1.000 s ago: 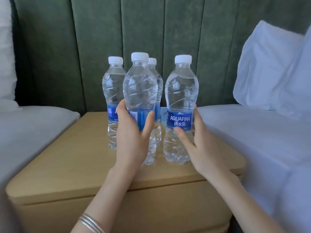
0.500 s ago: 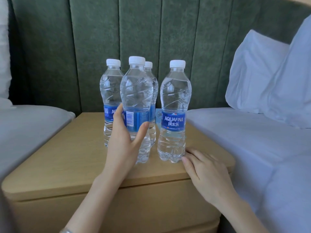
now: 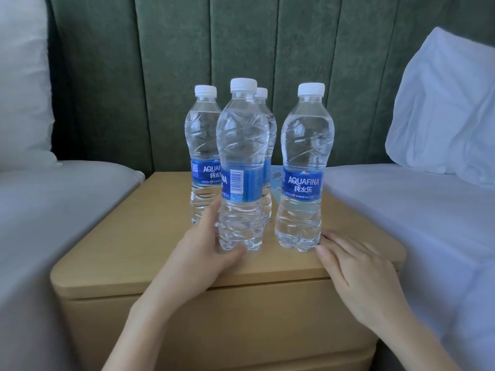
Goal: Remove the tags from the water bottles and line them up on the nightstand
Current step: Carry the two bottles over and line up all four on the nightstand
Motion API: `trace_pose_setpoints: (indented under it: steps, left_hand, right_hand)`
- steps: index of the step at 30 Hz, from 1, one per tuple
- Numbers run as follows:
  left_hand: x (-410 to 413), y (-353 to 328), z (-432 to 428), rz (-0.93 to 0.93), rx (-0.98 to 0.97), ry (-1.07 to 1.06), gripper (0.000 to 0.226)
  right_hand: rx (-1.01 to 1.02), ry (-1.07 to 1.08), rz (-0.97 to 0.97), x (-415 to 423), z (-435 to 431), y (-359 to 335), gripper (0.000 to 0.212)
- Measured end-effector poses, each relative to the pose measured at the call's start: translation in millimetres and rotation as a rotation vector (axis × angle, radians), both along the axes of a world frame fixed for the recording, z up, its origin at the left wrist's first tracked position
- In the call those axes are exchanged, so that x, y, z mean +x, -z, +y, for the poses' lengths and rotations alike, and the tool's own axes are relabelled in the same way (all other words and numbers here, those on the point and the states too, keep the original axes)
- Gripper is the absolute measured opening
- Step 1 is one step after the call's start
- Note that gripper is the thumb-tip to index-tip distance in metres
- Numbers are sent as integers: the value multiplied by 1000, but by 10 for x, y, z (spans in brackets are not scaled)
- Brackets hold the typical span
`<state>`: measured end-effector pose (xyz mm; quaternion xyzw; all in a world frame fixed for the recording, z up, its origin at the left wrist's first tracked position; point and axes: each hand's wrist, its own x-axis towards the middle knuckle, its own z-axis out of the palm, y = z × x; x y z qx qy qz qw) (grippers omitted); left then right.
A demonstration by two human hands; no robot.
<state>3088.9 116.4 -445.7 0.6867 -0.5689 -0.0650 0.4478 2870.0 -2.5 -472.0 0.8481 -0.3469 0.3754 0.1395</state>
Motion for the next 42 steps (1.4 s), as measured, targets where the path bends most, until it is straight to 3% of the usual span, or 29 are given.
trace_pose_setpoints:
  steps: [2, 6, 11, 15, 18, 25, 33, 42]
  left_hand:
    - [-45, -4, -4, -24, -39, -70, 82]
    - [-253, -56, -49, -138, -32, -282, 77]
    - [-354, -37, -116, -185, -2, -312, 82]
    - [-255, -13, -121, -28, 13, -185, 75]
    - [-256, -18, -131, 9, -11, -230, 72]
    - [-300, -7, -6, -152, -31, -462, 73]
    - [-20, 2, 302, -143, -21, -701, 72]
    - [431, 21, 556, -131, -23, -783, 72]
  right_hand:
    - [72, -3, 7, 8, 23, -39, 64]
    - [376, -69, -157, 38, 66, -181, 66]
    - [471, -106, -266, 182, 59, -236, 60]
    - [492, -104, -285, 179, 45, -232, 59]
    - [502, -131, -294, 179, 38, -246, 57]
    - [524, -209, -295, 248, 34, -281, 51]
    - [501, -275, -274, 570, 210, -267, 58]
    - [499, -322, -207, 1083, 473, -310, 59]
